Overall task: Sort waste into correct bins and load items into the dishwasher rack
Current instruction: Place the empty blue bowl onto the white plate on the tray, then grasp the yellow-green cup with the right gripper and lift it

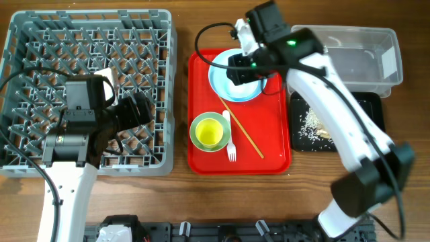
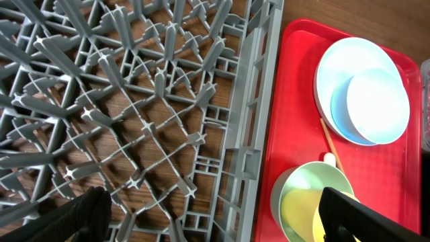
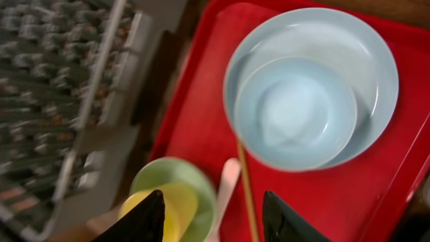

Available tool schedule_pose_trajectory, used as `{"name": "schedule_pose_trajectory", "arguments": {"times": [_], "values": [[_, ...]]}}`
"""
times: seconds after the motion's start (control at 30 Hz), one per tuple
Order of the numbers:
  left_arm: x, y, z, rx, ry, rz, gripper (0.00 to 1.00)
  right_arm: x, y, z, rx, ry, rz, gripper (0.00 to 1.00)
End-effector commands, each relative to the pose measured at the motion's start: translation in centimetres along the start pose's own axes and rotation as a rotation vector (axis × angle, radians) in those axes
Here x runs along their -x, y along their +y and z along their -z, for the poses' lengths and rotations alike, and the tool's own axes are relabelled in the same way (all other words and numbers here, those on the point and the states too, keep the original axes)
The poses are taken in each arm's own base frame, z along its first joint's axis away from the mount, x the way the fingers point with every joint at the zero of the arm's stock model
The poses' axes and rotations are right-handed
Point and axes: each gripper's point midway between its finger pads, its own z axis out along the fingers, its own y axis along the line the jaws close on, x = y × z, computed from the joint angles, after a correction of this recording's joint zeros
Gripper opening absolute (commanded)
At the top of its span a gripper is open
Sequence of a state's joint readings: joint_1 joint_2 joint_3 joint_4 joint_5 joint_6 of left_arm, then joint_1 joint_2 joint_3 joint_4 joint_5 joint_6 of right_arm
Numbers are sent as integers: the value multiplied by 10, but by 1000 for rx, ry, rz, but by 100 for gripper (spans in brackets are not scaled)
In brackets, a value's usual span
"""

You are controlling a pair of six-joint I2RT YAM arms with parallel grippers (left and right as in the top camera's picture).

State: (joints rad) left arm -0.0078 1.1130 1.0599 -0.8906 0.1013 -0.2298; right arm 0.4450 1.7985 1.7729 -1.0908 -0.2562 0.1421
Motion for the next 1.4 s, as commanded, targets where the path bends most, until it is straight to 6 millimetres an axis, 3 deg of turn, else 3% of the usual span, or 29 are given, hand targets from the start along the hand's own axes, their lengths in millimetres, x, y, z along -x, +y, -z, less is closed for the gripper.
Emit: {"name": "schedule_pose_trajectory", "arguments": {"times": [0.0, 0.3, 0.47, 0.67, 0.87, 1.1, 1.23, 1.37], "values": [[8, 0, 5, 4, -27, -12, 100, -30, 22, -8, 69, 122, -16, 47], [8, 0, 5, 5, -27, -12, 100, -101, 44, -64, 64, 306, -34, 46], [8, 0, 5, 5, -27, -12, 100, -124, 45, -91, 53, 327, -51, 39], [7, 0, 5, 5, -26, -12, 100, -141, 29, -112, -31, 320, -123, 31], [7, 0, 5, 4, -26, -12, 100, -141, 24, -115, -57, 304, -150, 5], [8, 0, 5, 4, -27, -12, 100, -132, 22, -112, -82, 276, -170, 4], [8, 0, 5, 4, -27, -11, 100, -105, 21, -85, -80, 188, -170, 4], [6, -5, 5, -24, -19, -11, 100, -62, 15, -30, -38, -1, -204, 4]]}}
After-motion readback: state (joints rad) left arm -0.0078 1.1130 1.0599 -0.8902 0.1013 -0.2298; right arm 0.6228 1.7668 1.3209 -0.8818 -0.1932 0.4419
